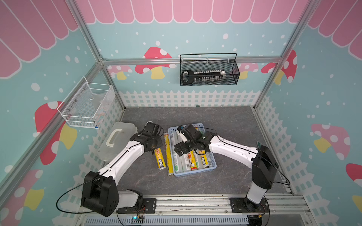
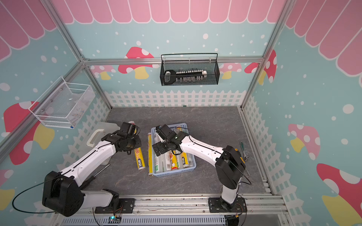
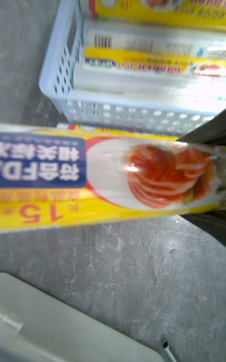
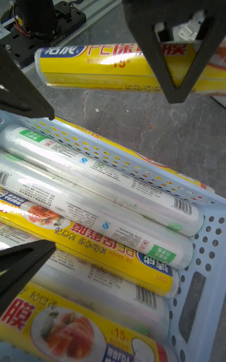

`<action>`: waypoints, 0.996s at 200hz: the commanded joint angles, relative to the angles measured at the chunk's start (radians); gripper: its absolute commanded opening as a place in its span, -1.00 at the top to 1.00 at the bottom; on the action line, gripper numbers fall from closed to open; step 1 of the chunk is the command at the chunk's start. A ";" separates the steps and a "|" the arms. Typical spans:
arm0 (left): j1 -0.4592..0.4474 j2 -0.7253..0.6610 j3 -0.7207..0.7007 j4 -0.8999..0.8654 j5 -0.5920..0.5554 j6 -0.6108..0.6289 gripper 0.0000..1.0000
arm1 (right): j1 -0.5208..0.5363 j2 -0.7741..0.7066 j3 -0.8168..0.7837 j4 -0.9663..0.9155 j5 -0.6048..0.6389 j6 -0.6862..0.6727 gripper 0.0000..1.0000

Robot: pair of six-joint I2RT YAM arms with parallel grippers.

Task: Put the plastic wrap into the basket
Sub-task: Pick up the plastic wrap from the center of the board, then place the plastic wrap in the basket.

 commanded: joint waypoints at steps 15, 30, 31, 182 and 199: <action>-0.079 -0.025 0.080 0.069 0.041 -0.046 0.49 | -0.003 -0.144 -0.089 0.087 0.107 0.019 -0.98; -0.120 -0.012 0.077 0.133 0.091 -0.090 0.50 | -0.018 -0.192 -0.129 0.106 0.123 0.034 -0.98; -0.123 -0.012 0.077 0.136 0.093 -0.092 0.51 | -0.020 -0.194 -0.131 0.107 0.123 0.035 -0.98; -0.320 0.359 0.243 0.333 0.264 -0.236 0.52 | -0.293 -0.437 -0.446 0.173 -0.059 0.199 -0.98; -0.330 0.389 0.256 0.312 0.270 -0.250 0.52 | -0.305 -0.452 -0.457 0.172 -0.050 0.200 -0.98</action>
